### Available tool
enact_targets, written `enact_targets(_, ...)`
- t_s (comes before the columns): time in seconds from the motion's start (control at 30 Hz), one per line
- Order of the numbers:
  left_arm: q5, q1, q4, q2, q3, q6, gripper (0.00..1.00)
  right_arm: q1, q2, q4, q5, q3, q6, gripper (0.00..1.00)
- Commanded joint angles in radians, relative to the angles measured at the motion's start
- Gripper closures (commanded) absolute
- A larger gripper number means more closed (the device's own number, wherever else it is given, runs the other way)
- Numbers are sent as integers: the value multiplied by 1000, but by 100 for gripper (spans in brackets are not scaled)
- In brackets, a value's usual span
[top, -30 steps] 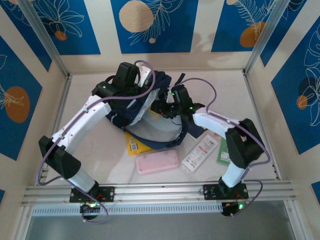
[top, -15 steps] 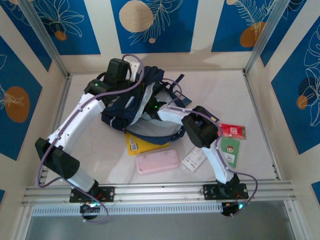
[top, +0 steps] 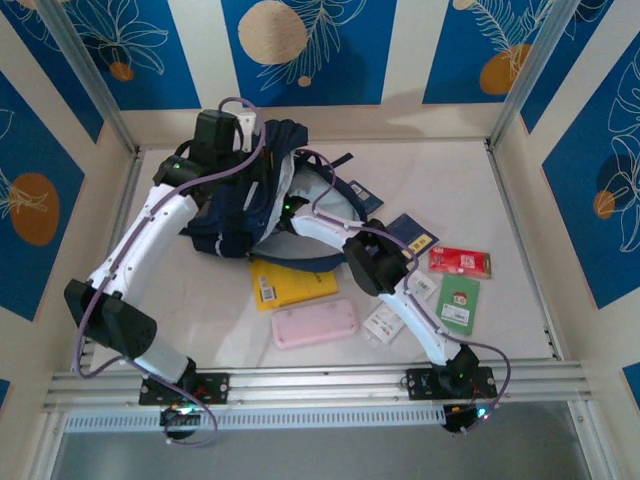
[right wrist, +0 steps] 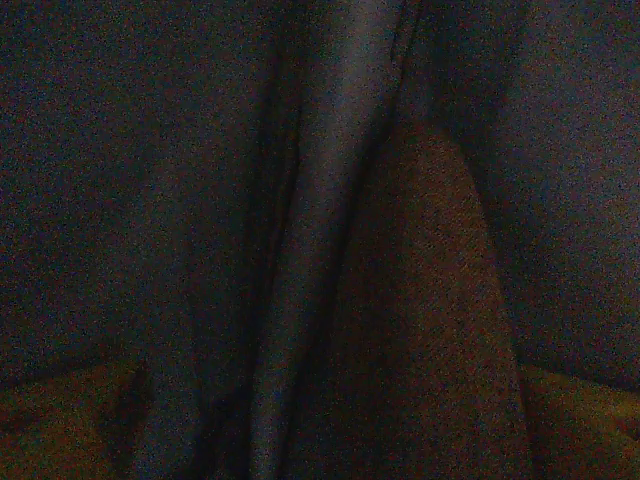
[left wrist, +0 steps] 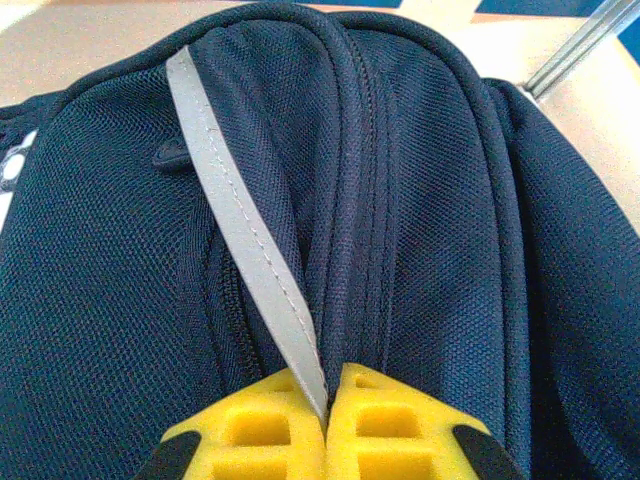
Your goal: Pack the student bag
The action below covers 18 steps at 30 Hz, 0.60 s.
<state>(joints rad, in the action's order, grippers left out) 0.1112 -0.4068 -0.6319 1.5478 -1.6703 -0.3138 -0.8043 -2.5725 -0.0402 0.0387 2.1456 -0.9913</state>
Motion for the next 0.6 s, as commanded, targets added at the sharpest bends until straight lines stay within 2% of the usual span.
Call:
enact_targets(0.0,37,32,133,-81,16,10,100,-12,149,-58,-28,-123,126,7)
enact_targets(0.17,10,94,150,-116,72,35,100,-7,354,-187,45,-394,178,5)
enact_targets(0.3,23,141,175,-137,108,9,100,13,462,-239,72,-540,188,2)
enact_targets(0.43,38,153,182,-137,128,-2,100,35,533,-263,65,-638,195,1)
enact_targets(0.57,55,155,184,-123,129,-4,100,42,556,-199,4,-632,231,1)
